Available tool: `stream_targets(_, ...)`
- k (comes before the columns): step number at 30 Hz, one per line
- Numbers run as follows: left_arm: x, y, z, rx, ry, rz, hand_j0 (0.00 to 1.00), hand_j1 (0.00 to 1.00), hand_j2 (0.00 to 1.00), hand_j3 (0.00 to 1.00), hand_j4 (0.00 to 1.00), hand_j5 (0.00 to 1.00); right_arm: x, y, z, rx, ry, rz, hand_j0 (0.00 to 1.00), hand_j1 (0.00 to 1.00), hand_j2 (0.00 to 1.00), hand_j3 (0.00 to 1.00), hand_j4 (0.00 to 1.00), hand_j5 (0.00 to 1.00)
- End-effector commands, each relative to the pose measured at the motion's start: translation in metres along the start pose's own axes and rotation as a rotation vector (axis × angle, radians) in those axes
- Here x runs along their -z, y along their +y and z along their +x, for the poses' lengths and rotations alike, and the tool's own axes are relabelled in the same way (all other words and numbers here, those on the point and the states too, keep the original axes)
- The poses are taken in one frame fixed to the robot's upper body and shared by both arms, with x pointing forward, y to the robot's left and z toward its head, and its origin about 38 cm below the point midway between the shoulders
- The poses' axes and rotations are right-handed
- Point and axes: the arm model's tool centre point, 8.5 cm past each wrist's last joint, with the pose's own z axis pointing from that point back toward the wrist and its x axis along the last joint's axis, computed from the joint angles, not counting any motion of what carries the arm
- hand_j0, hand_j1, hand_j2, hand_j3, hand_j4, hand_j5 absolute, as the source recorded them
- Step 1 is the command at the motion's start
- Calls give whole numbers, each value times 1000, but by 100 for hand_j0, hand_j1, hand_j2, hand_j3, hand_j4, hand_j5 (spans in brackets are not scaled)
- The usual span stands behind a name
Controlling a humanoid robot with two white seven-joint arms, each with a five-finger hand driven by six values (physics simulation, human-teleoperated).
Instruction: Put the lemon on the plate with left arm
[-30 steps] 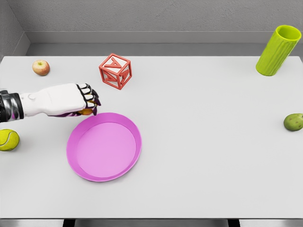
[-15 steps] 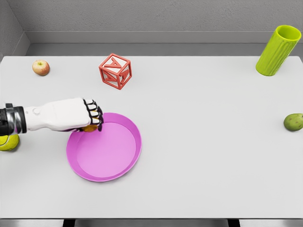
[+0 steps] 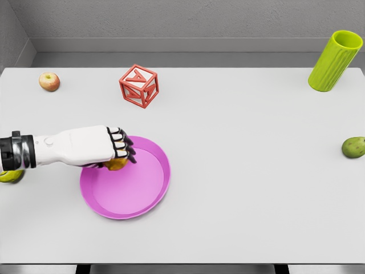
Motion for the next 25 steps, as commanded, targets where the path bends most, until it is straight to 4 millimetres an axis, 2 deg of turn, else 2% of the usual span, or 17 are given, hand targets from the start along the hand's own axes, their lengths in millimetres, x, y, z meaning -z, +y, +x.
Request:
stream_targets(1,0,1,0,-11,0,9,100,100,100,100,100,100,0,0,0,0,1,0,100,100,100,100,100,100)
stream_targets(6,-4,6,-5,-35,9,34,100,100,100,100,100,100,0,0,0,0,-1,0,100,100,100,100,100,100)
stream_targets(9,-13,20,-16,-20,46,66,100,100,100,100,100,100,0,0,0,0,1,0,100,100,100,100,100,100)
stream_targets(13,-48,16,-66,-68,225,89,100,100,100,100,100,100,0,0,0,0,-1,0,100,100,100,100,100,100)
stream_targets(16,-64,7,-86,-104,304,91,100,100,100,100,100,100,0,0,0,0,1,0,100,100,100,100,100,100)
stream_targets(20,-66,-4,-89,-130,317,76,100,100,100,100,100,100,0,0,0,0,1,0,100,100,100,100,100,100)
stream_targets(25,-68,-7,-92,-148,327,80,100,100,100,100,100,100,0,0,0,0,-1,0,100,100,100,100,100,100)
